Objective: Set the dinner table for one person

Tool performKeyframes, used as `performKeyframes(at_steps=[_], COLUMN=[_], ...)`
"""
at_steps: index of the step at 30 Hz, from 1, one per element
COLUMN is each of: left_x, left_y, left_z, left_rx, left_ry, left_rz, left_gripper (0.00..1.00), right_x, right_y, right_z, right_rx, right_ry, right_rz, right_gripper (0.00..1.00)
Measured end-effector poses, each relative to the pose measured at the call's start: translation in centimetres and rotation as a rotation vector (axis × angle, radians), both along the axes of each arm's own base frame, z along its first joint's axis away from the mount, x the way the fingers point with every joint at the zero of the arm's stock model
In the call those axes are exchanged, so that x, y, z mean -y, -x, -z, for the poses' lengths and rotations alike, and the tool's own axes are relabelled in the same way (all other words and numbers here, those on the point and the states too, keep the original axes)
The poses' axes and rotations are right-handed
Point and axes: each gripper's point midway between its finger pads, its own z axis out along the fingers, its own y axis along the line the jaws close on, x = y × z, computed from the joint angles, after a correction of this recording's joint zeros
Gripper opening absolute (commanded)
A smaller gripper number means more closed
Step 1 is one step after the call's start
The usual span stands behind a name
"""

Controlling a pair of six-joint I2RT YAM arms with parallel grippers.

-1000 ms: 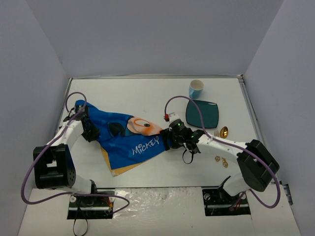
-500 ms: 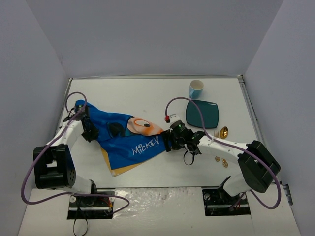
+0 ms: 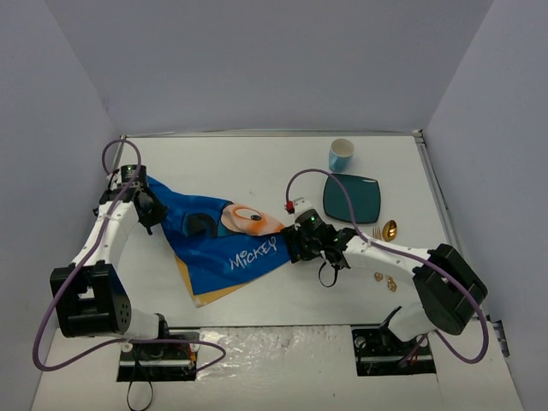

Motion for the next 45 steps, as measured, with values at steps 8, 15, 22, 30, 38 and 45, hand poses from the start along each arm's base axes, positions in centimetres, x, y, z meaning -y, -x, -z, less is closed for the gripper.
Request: performKeyframes(at_steps=[8,15,22,30,38,45], left_x=[-0.1,-2.4,-6.7,-9.5,-9.8,-10.8], left_y=[-0.3,-2.6,-4.0,-0.6,6.2,9.9], left_z=[-2.0,-9.1,-19.3,-28.5,-37.2,-40.5], left_rx=[0.011,0.148,0.386,0.592,0.775,0.806], left_ry=[-0.005,-0.007,-0.036,-0.119,-0.318,-0.49], left_rz=[0.006,-0.045,-0.145,-0.225,-0.278,-0.314], left_gripper=[0.0,0.0,0.0,0.0,0.0,0.0], right_x=[0.0,0.0,-0.4,-0.8,-2.5,-4.4], right_y=[-0.1,-0.5,-1.0,1.7,6.2,10.5], right_z=[-0.1,-5.4,-14.2,-19.8,-23.5,-26.0], right_rx=[0.008,0.088,0.231,0.271,0.238,0.17], right_ry=[0.007,-0.041,-0.151,-0.234,-0.347,-0.442], right_rz=[-0.01,-0.013,-0.032,-0.185,-0.427,-0.647], right_gripper=[0.02,0.0,0.0,0.0,0.0,0.0])
